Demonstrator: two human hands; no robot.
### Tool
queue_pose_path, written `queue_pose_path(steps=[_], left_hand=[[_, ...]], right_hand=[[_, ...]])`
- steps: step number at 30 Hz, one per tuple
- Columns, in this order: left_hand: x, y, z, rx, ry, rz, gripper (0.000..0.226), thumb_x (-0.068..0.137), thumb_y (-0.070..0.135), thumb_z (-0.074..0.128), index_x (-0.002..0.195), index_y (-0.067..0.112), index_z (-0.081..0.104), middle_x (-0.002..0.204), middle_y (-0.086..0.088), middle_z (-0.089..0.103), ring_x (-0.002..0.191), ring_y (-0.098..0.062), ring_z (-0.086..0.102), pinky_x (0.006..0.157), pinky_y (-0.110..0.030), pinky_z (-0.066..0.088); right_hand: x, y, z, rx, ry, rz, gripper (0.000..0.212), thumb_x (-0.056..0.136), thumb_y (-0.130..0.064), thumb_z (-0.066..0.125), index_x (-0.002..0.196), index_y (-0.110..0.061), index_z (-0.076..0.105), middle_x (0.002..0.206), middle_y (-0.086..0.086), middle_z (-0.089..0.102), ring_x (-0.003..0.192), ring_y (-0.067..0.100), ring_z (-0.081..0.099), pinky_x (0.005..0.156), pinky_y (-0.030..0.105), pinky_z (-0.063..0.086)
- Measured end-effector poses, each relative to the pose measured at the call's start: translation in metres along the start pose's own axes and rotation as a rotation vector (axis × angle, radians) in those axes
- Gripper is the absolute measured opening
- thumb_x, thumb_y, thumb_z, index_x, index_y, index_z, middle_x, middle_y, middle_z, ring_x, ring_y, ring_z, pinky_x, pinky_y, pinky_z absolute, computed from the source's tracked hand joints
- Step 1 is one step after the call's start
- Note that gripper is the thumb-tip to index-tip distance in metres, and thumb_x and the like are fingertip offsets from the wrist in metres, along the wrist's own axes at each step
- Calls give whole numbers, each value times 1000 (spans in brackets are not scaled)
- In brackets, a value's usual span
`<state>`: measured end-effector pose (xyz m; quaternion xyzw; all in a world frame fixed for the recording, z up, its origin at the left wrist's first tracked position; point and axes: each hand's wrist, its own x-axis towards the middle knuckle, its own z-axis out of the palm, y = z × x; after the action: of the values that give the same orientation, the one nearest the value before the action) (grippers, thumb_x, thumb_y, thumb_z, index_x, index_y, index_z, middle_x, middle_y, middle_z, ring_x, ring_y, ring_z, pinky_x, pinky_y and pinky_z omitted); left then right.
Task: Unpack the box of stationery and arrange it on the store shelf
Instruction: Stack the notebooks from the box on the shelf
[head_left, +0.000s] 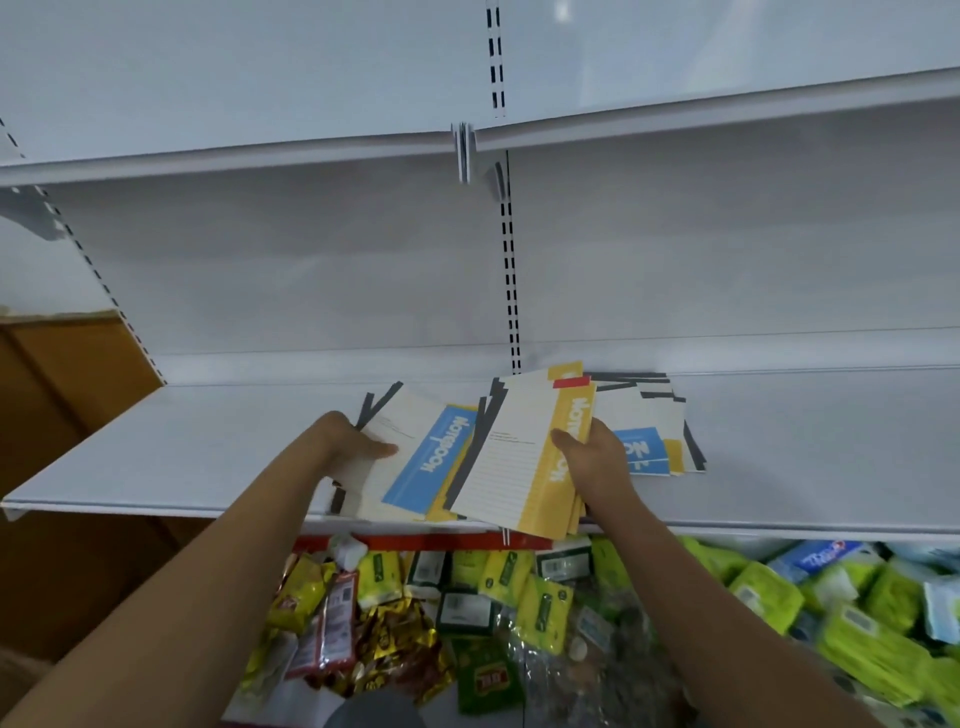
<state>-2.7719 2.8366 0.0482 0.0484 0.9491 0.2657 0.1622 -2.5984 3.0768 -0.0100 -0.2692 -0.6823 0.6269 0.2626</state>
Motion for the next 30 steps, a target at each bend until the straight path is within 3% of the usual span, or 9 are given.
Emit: queue_pose_path(steps=[4,6,11,15,17,20,23,26,30], left_hand=[[-4,-1,-50,-139,200,91,38,86,24,73,109,-5,64,107,-22,68,92,-34,65,83,-42,55],[-14,7,-67,-235,271,191,28,90,23,68,106,-1,66,96,-15,68,84,-31,65,76,-37,54],[-41,45,-38,-651,60,312,16,97,22,61,96,8,66,89,-10,72,64,-16,70,60,-26,57],[-46,63,51,-419,-49,330,28,98,26,59,113,1,61,97,-10,71,72,-17,65,59,-23,51],[-50,63,82,-283,-48,338,29,98,29,58,116,6,57,106,-5,65,85,-17,61,68,-24,47],[-54,63,90,-430,-73,348,33,96,27,62,122,11,50,115,-6,66,86,-12,64,72,-26,55],[-53,63,71,-669,-169,350,73,90,13,71,146,16,24,123,-10,64,102,-22,66,93,-40,54],[-53,62,39,-727,-130,463,47,85,1,72,124,15,52,121,-7,68,108,-23,67,96,-43,53],[-49,52,11,-825,29,541,51,85,-5,69,128,13,46,122,-2,66,109,-17,66,93,-38,55]], right_hand=[[-2,1,0,72,-3,-7,8,96,-14,58,104,-15,60,90,-4,63,81,14,61,68,28,47],[-2,0,0,101,-5,-15,8,98,-15,55,105,-16,59,90,-5,63,80,12,61,66,27,46],[-2,2,2,62,12,-31,21,103,-31,44,103,-15,57,100,8,65,92,25,63,81,36,51],[-6,-4,-1,77,19,19,48,99,-54,35,84,-14,57,76,5,58,74,17,57,64,28,45],[-3,-4,-2,71,-26,53,51,93,-62,44,86,-15,62,82,9,65,78,20,64,73,35,53],[0,-5,-3,102,-102,17,24,92,-34,66,110,-19,66,111,9,71,95,23,69,85,45,57],[-1,-18,-1,135,-113,-59,24,92,-20,66,116,-21,63,114,4,70,94,17,69,80,36,57],[-4,-47,9,163,-209,-164,28,94,-18,64,119,-28,59,107,-12,69,91,3,68,73,20,56],[-4,-81,31,56,-310,-309,34,95,-24,62,128,-27,53,113,-16,66,101,-3,63,83,16,52]])
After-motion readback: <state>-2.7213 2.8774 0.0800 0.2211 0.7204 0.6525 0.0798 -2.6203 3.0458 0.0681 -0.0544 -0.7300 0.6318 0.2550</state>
